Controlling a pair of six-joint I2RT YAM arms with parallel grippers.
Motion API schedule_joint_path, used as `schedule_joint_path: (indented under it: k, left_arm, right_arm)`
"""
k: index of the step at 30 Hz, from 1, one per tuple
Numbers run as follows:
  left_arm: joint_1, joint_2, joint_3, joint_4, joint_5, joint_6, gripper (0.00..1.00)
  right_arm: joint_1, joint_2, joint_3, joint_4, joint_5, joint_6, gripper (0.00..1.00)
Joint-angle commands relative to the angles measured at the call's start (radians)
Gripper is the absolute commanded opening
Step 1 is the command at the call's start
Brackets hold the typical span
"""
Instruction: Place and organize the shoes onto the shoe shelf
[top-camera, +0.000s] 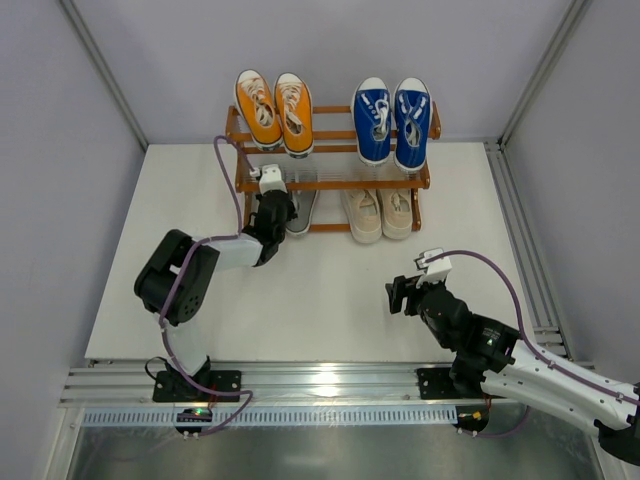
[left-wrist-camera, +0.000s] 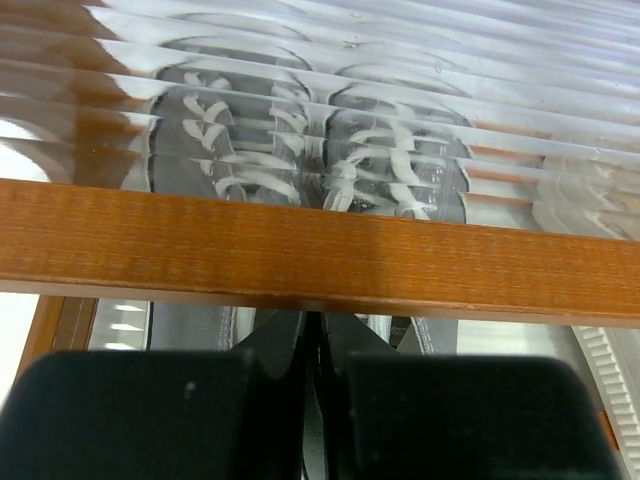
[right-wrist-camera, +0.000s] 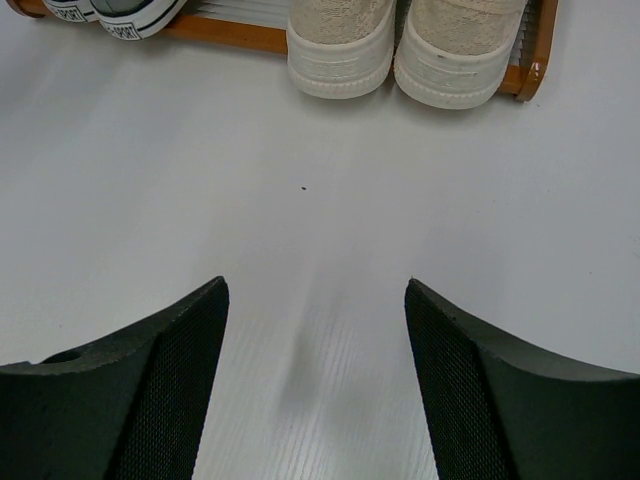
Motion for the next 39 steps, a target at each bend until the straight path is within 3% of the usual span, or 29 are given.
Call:
schedule_joint_path:
  k: [1, 2, 4, 5, 6, 8, 13, 14, 16, 22, 25, 34, 39]
  left_arm:
    - [0.019, -0.056, 0.032, 0.111, -0.058, -0.032, 0.02]
    - [0.017, -0.057, 0.018, 0.109, -0.053, -0.035, 0.15]
    - [0.017, -0.063, 0.001, 0.115, -0.043, -0.044, 0.3]
    - [0.017, -0.072, -0.012, 0.114, -0.043, -0.053, 0.46]
    - [0.016, -0.079, -0.018, 0.111, -0.041, -0.059, 0.54]
    - [0.016, -0.094, -0.028, 0.089, -0.04, -0.073, 0.66]
    - [0.004, -0.181, -0.058, 0.014, -0.046, -0.111, 0.82]
    - [-0.001, -0.197, -0.068, -0.025, -0.046, -0.119, 0.99]
    - [-0.016, -0.262, -0.077, -0.088, -0.049, -0.153, 1.0]
    - [-0.05, -0.465, -0.037, -0.602, -0.004, -0.288, 1.0]
    - [-0.081, -0.559, -0.069, -0.757, 0.022, -0.296, 1.0]
    - [-0.092, -0.996, -0.01, -1.178, 0.166, -0.271, 1.0]
    - [-0.092, -1.139, 0.076, -1.316, 0.247, -0.25, 1.0]
  right_arm:
    - [0.005, -0.004, 0.037, 0.022, 0.0, 0.011, 0.73]
    - [0.004, -0.006, 0.037, 0.022, 0.0, 0.011, 0.73]
    - [0.005, -0.009, 0.037, 0.022, 0.0, 0.012, 0.73]
    - [0.005, -0.009, 0.036, 0.022, 0.0, 0.014, 0.74]
    - [0.005, -0.014, 0.036, 0.022, 0.002, 0.014, 0.74]
    - [0.005, -0.017, 0.034, 0.022, 0.007, 0.014, 0.74]
    - [0.005, -0.031, 0.029, 0.028, 0.011, 0.014, 0.74]
    - [0.007, -0.035, 0.025, 0.03, 0.014, 0.014, 0.74]
    - [0.005, -0.05, 0.025, 0.03, 0.016, 0.014, 0.75]
    - [0.005, -0.103, 0.037, 0.034, 0.007, 0.003, 0.84]
    - [0.005, -0.112, 0.054, 0.05, -0.016, -0.012, 1.0]
    - [0.004, -0.04, 0.21, -0.019, -0.081, -0.034, 1.0]
    - [0.004, -0.008, 0.367, -0.093, 0.008, 0.023, 1.0]
